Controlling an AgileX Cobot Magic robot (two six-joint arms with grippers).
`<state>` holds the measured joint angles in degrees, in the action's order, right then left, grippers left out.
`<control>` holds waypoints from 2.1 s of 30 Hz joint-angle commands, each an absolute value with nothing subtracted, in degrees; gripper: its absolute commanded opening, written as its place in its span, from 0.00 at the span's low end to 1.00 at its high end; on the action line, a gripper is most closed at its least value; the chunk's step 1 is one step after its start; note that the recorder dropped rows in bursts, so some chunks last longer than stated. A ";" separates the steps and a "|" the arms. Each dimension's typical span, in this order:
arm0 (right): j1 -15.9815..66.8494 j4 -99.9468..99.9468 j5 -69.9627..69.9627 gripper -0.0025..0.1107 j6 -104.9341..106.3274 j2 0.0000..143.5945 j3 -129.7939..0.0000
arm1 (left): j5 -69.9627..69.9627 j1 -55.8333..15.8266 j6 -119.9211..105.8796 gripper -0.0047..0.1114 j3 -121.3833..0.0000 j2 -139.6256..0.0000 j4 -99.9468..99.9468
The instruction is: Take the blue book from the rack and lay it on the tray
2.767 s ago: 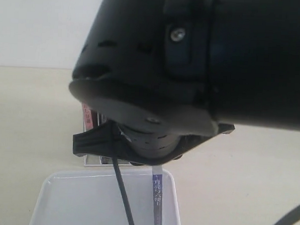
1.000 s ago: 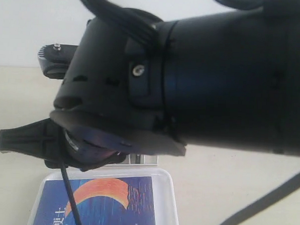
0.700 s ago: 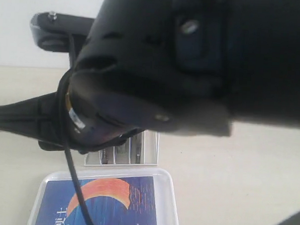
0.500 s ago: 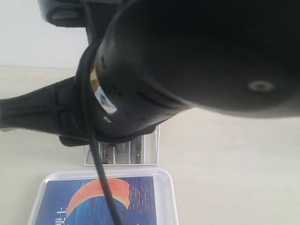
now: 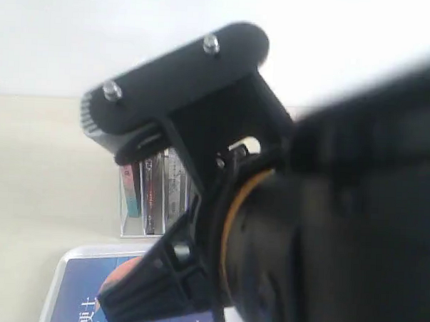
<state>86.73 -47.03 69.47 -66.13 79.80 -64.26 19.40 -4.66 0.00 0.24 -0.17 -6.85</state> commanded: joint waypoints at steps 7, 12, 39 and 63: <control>86.95 -43.33 69.96 0.03 -67.63 79.37 -61.23 | 19.14 -4.60 0.36 0.08 0.00 0.00 -6.59; 86.95 -45.90 69.96 0.03 -65.07 79.37 -61.23 | 19.14 -4.60 0.36 0.08 0.00 0.00 -6.59; 29.03 -63.62 1.03 0.03 -87.03 34.25 -10.85 | 19.14 -4.60 0.36 0.08 0.00 0.00 -6.59; 6.84 -63.57 -14.44 0.03 -86.86 5.30 0.00 | 19.14 -4.60 0.36 0.08 0.00 0.00 -6.59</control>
